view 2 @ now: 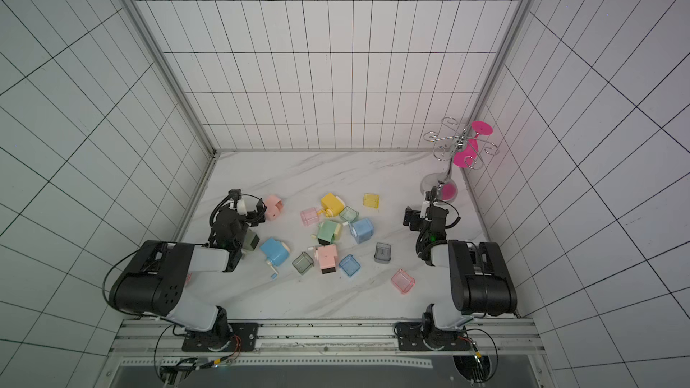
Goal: Put the tray back into the pencil sharpener
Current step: Adjust the pencil sharpener at the center of the board.
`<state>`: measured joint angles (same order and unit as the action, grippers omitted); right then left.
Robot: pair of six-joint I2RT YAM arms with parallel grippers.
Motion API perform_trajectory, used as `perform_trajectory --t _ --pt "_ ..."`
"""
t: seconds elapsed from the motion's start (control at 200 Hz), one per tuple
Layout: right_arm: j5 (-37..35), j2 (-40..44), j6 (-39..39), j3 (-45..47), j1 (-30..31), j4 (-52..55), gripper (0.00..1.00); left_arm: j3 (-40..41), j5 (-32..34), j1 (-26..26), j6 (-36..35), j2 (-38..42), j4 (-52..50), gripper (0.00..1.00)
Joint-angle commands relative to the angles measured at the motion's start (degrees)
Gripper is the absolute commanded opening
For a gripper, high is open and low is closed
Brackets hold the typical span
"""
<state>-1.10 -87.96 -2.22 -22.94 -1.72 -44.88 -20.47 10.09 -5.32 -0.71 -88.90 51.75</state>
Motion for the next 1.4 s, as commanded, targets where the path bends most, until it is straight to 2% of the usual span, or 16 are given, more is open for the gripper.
perform_trajectory --t 0.0,0.63,0.67,0.82,1.044,1.174,1.229,1.309,1.394 --pt "0.2 -0.5 0.9 -1.8 0.6 -2.0 0.99 -1.0 0.3 -0.3 -0.9 -0.6 1.9 0.97" --pt "1.6 -0.4 0.5 -1.6 -0.1 -2.4 1.00 -0.9 -0.8 0.5 -0.1 -0.4 2.0 0.97" --pt "1.7 -0.1 0.7 -1.2 -0.2 -3.1 0.95 -0.6 -0.8 0.5 -0.1 -0.1 2.6 0.97" --pt "-0.2 7.1 0.7 0.5 0.2 -0.3 0.90 1.6 0.0 0.4 -0.5 4.3 4.9 0.98" --pt "-6.2 19.2 2.9 -2.6 4.6 15.5 0.89 -0.7 -0.8 -3.6 -5.8 16.1 -9.1 0.97" --pt "-6.5 23.9 -3.2 -4.7 5.0 22.9 0.89 -2.1 -1.3 -5.1 -5.8 19.7 -11.3 0.97" --pt "-5.0 25.8 -8.0 -5.3 4.7 25.2 0.94 -2.4 -2.9 -5.4 -4.6 20.9 -11.7 0.97" --pt "-1.1 28.4 -15.9 -4.9 2.9 26.9 0.95 -2.8 -6.2 -5.5 -1.1 22.4 -12.6 0.98" --pt "4.5 31.0 -19.2 -4.7 0.6 29.1 0.97 -3.5 -5.6 -5.3 5.5 24.1 -14.8 0.98"
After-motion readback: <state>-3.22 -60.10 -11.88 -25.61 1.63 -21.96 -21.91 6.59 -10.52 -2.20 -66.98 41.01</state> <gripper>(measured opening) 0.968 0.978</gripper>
